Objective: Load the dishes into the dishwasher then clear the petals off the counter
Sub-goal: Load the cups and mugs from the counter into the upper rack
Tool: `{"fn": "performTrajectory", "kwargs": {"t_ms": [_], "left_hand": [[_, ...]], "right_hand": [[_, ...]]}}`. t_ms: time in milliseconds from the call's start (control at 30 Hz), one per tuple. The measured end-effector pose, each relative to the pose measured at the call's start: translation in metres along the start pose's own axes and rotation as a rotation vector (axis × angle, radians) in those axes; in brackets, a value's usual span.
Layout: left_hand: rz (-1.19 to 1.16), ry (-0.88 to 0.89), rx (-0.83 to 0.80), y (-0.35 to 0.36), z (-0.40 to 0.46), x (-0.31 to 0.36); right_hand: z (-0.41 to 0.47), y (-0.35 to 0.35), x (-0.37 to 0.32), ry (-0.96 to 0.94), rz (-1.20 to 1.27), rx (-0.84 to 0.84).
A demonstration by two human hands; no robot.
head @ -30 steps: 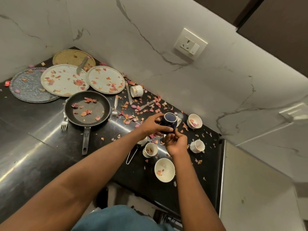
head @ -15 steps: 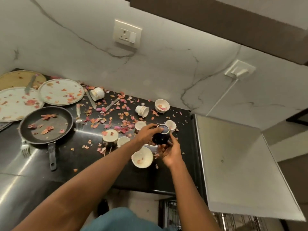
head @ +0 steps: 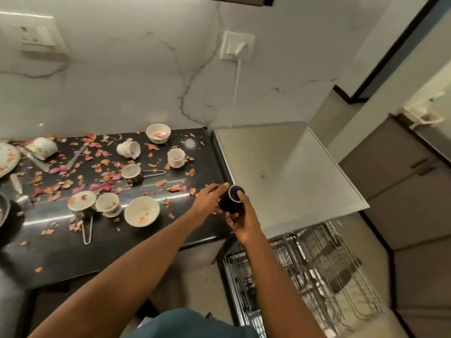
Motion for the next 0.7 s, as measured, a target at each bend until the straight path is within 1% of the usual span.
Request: {"fn": "performTrajectory", "kwargs": {"t_ms": [167, 267, 400, 600, 700], "left_hand": [[0.076, -0.108, -0.040, 0.082, -0.001, -0.039], [0.136, -0.133, -0.103, 0.129, -0.003, -0.061], [0.242, -0.167, -0.165, 0.179, -0.012, -0.084], [0.435, -0.203, -0.264, 0.219, -0.004, -0.107], [0.537, -0.252, -0.319, 0.230, 0.010, -0.125]], "right_hand": [[-0.023, -0.098, -0.012, -0.032, 0.119, 0.194], [-0.041, -0.143, -0.019, -0.039, 0.171, 0.234], [-0.062, -0.186, -0.025, -0.047, 0.243, 0.270], [-0.074, -0.236, -0.006, -0.045, 0.226, 0.419], [-0.069, -0.260, 0.010, -0.027, 0.246, 0.494]]}}
Point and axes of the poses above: each hand's wrist, its own z-axis towards the middle knuckle, its own y-axis out of the palm, x = y × z, the point moved 8 cm from there along z, towards the middle knuckle, and after that the axes turned 12 degrees about -y, right-handed, at the moved point
